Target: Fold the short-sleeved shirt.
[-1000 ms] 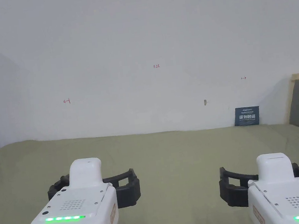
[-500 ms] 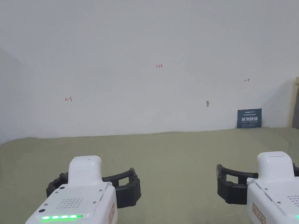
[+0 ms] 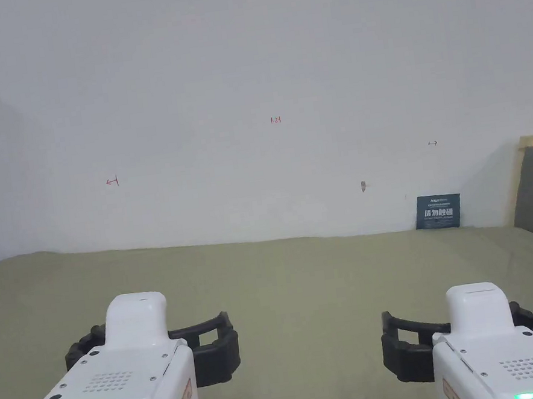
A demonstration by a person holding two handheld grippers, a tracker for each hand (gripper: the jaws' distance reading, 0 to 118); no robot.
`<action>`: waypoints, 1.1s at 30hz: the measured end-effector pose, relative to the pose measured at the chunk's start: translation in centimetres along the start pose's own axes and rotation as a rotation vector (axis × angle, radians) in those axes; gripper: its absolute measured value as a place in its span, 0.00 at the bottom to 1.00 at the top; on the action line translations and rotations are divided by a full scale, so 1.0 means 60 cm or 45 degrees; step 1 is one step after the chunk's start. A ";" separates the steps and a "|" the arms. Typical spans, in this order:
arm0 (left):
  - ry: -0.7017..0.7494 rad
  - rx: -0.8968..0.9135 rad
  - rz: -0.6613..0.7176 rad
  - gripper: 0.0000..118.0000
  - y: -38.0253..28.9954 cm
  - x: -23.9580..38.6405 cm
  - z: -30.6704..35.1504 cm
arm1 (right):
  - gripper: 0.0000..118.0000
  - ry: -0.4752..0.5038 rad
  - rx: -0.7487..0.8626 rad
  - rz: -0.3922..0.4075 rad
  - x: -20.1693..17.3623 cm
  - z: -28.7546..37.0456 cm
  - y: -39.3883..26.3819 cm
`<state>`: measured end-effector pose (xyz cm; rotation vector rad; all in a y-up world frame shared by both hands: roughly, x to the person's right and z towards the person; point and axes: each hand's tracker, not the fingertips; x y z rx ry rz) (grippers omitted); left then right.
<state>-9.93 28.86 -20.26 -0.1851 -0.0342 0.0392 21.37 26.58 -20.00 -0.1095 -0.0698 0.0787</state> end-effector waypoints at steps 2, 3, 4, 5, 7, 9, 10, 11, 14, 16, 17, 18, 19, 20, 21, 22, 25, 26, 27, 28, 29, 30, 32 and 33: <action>0.001 0.006 -0.018 1.00 0.001 -0.001 -0.001 | 1.00 -0.010 0.010 0.014 0.004 0.001 0.001; -0.001 0.005 -0.020 1.00 0.002 0.000 -0.001 | 1.00 -0.010 0.004 0.012 0.006 0.001 0.006; -0.004 0.005 -0.019 1.00 0.003 0.000 0.000 | 1.00 -0.007 -0.018 -0.001 0.008 0.000 0.010; -0.010 0.007 -0.016 1.00 0.004 0.001 0.000 | 1.00 0.003 -0.055 -0.026 0.011 -0.002 0.014; -0.023 0.011 -0.010 1.00 0.006 0.002 -0.003 | 1.00 0.055 -0.104 -0.120 0.019 -0.006 0.020; -0.038 0.009 -0.013 1.00 0.007 0.002 -0.011 | 1.00 0.071 -0.128 -0.154 0.025 -0.011 0.023; -0.044 0.012 -0.019 1.00 0.006 0.003 -0.012 | 1.00 0.062 -0.132 -0.145 0.025 -0.014 0.025; -0.050 0.012 -0.027 1.00 0.005 0.003 -0.013 | 1.00 0.055 -0.135 -0.139 0.024 -0.015 0.025; -0.052 0.008 -0.044 1.00 0.003 0.006 -0.012 | 1.00 0.028 -0.136 -0.085 0.024 -0.015 0.025; -0.056 0.007 -0.042 1.00 0.000 0.007 -0.013 | 1.00 0.063 -0.157 -0.098 0.027 -0.014 0.027; -0.054 0.011 -0.037 1.00 -0.001 0.008 -0.013 | 1.00 0.088 -0.166 -0.123 0.029 -0.016 0.028; -0.061 0.014 -0.030 1.00 -0.001 0.008 -0.013 | 1.00 0.094 -0.163 -0.138 0.030 -0.017 0.028; -0.074 0.008 -0.022 1.00 -0.001 0.008 -0.014 | 1.00 0.084 -0.169 -0.132 0.027 -0.016 0.030; -0.079 0.003 -0.020 1.00 0.000 0.009 -0.014 | 1.00 0.079 -0.176 -0.123 0.025 -0.017 0.030; -0.079 -0.003 -0.023 1.00 0.000 0.010 -0.015 | 1.00 0.052 -0.188 -0.094 0.022 -0.020 0.031; -0.076 -0.003 -0.027 1.00 0.000 0.011 -0.015 | 1.00 -0.009 -0.221 -0.058 0.019 -0.025 0.031; -0.080 0.005 -0.026 1.00 0.000 0.008 -0.018 | 1.00 -0.001 -0.249 -0.053 0.018 -0.032 0.028; -0.085 0.006 -0.021 1.00 0.002 0.007 -0.019 | 1.00 0.030 -0.265 -0.089 0.021 -0.034 0.028; -0.087 0.006 -0.017 1.00 0.002 0.006 -0.020 | 1.00 0.055 -0.257 -0.133 0.024 -0.039 0.026; -0.084 0.008 -0.018 1.00 0.002 0.008 -0.020 | 1.00 0.085 -0.236 -0.158 0.026 -0.040 0.024; -0.077 0.013 -0.023 1.00 -0.001 0.007 -0.021 | 1.00 0.113 -0.218 -0.166 0.028 -0.041 0.021; -0.066 0.019 -0.025 1.00 -0.004 0.006 -0.023 | 1.00 0.093 -0.229 -0.161 0.028 -0.044 0.020; -0.058 0.005 -0.014 1.00 -0.008 0.003 -0.027 | 1.00 0.060 -0.248 -0.160 0.023 -0.050 0.017; -0.064 -0.007 -0.005 1.00 -0.010 0.001 -0.030 | 1.00 0.052 -0.251 -0.158 0.024 -0.052 0.015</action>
